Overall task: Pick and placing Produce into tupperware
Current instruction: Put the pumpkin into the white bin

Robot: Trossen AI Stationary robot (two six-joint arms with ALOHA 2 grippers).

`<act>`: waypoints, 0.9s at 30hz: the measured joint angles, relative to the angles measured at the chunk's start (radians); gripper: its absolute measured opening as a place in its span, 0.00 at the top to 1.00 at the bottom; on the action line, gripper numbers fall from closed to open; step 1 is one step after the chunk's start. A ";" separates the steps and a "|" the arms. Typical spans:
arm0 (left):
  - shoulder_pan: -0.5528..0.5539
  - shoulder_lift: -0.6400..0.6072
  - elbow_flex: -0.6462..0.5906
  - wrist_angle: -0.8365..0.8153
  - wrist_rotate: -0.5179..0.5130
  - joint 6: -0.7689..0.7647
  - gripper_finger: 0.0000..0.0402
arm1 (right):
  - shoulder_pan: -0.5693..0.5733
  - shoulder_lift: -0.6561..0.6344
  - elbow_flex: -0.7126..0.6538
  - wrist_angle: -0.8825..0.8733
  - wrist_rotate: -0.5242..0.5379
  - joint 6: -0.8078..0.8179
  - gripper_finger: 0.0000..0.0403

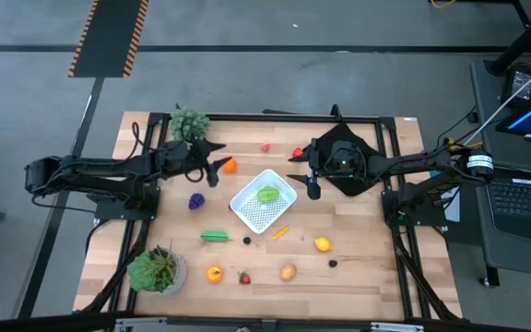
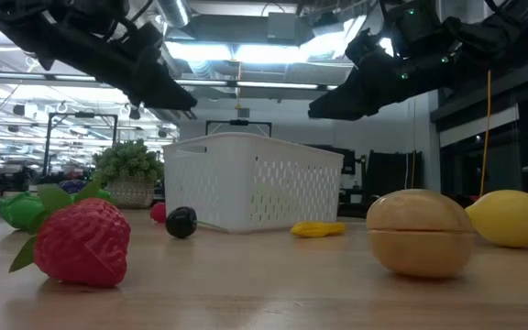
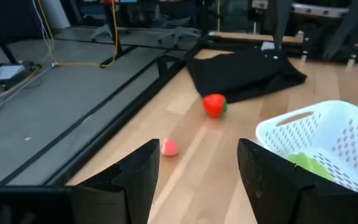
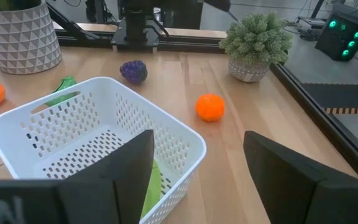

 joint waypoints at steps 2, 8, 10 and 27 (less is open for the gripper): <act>0.002 0.000 0.000 0.014 0.000 -0.014 0.48 | 0.006 0.000 0.000 0.000 0.000 0.000 0.38; 0.002 0.000 0.000 0.009 0.036 -0.011 0.47 | 0.035 0.000 0.000 0.000 0.000 -0.002 0.38; 0.002 0.000 0.000 0.007 0.086 -0.010 0.44 | 0.045 0.000 0.000 0.000 0.000 -0.006 0.38; 0.054 0.012 0.028 -0.044 0.109 0.006 0.16 | 0.037 0.000 0.001 0.025 0.000 -0.035 0.38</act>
